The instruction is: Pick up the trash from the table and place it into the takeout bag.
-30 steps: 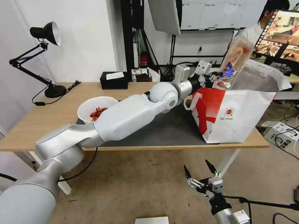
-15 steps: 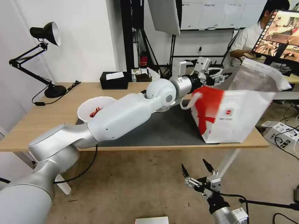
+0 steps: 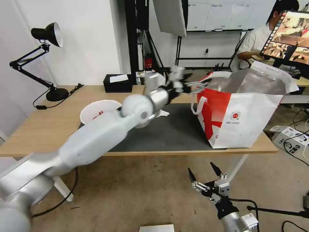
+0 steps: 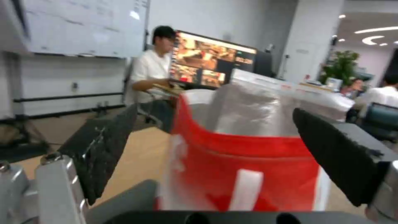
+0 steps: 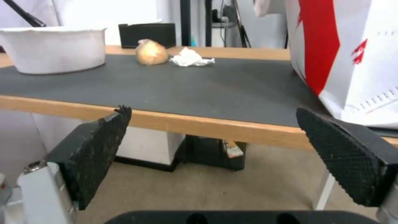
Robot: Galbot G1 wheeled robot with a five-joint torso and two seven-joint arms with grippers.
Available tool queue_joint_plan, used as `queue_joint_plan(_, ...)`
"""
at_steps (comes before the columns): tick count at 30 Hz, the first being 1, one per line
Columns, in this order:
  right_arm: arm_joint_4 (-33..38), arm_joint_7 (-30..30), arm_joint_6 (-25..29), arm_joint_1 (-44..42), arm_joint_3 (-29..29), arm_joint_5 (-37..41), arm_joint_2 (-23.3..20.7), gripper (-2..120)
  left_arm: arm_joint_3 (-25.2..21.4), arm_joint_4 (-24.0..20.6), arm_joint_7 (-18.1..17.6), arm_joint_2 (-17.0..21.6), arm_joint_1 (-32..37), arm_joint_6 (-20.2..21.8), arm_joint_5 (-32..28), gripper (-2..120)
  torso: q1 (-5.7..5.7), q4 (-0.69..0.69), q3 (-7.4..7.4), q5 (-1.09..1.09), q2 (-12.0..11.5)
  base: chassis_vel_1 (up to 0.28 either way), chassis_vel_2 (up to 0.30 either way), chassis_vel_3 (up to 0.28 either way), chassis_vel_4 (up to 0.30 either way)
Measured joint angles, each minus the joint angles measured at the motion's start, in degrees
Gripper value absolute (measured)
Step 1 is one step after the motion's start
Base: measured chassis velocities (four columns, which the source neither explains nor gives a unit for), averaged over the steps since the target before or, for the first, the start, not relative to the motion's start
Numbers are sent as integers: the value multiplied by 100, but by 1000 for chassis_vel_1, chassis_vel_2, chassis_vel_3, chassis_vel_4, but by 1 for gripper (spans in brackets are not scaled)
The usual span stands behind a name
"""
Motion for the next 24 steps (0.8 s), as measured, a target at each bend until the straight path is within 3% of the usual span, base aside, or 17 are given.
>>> queue_joint_plan(5,16,5,-7,98,-71,88,-64,100,-607,-441,-2,515,777,-198,379,100,0,1,0,-1,0,0,0,0,0)
queue_joint_plan(8,16,12,-7,160,-122,78,-127,100,-1404,-800,-1,793,1869,-403,715,100,-1,2,0,-1,0,0,0,0,0)
queue_joint_plan(9,16,12,-7,160,-122,78,-127,100,-1404,-800,-1,793,1869,-403,715,100,-1,2,0,-1,0,0,0,0,0)
queue_joint_plan(12,16,20,-7,218,-163,84,-207,100,-2381,-1068,11,844,3115,-689,1438,100,0,3,0,-1,0,0,0,0,0)
queue_joint_plan(13,16,20,-7,218,-163,84,-207,100,-2381,-1068,11,844,3115,-689,1438,100,0,3,0,-1,0,0,0,0,0)
queue_joint_plan(15,15,30,-3,241,-157,88,-237,100,-2830,-1193,19,806,3814,-943,1924,100,0,3,-1,2,1,0,0,0,0)
queue_joint_plan(20,68,32,53,92,53,61,-219,100,-3133,-1222,131,577,4614,-1248,2517,100,0,-1,0,0,1,0,0,0,0)
queue_joint_plan(24,98,31,81,73,95,58,-214,100,-3467,-1353,224,419,5136,-1187,2643,100,0,-1,0,2,1,0,0,0,0)
